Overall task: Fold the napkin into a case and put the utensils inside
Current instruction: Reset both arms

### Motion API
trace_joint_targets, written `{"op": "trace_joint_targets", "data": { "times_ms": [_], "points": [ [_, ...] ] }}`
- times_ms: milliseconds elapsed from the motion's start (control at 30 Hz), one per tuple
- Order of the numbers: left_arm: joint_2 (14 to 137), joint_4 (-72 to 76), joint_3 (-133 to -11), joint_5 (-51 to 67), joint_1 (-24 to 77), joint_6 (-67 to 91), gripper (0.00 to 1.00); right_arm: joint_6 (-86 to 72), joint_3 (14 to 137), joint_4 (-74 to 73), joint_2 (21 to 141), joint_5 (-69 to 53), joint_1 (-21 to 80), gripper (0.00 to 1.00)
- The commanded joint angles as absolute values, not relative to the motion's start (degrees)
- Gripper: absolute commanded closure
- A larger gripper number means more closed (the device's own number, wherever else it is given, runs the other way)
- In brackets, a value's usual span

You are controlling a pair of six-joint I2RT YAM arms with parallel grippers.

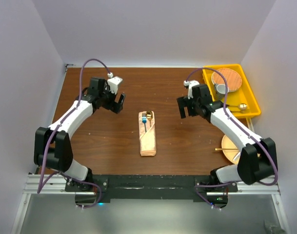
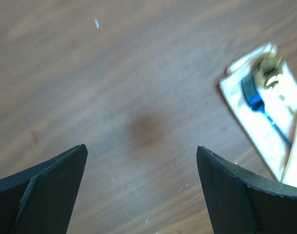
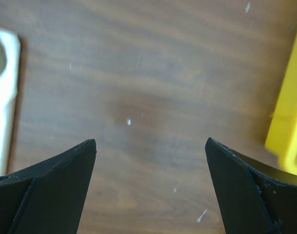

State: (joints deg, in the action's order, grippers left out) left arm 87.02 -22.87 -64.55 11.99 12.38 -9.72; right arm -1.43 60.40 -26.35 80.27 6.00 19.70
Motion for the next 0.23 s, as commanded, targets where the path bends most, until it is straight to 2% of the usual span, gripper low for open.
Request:
{"op": "trace_joint_targets", "data": {
  "times_ms": [0, 200],
  "points": [
    [84.9, -21.7, -59.9, 12.1, 12.1, -10.8, 0.00, -1.6, 56.3, -24.5, 74.5, 3.1, 19.3, 0.02],
    [82.9, -18.2, -58.3, 11.2, 12.1, -8.3, 0.00, -1.2, 54.1, -24.8, 71.1, 4.1, 18.5, 0.02]
  ]
}}
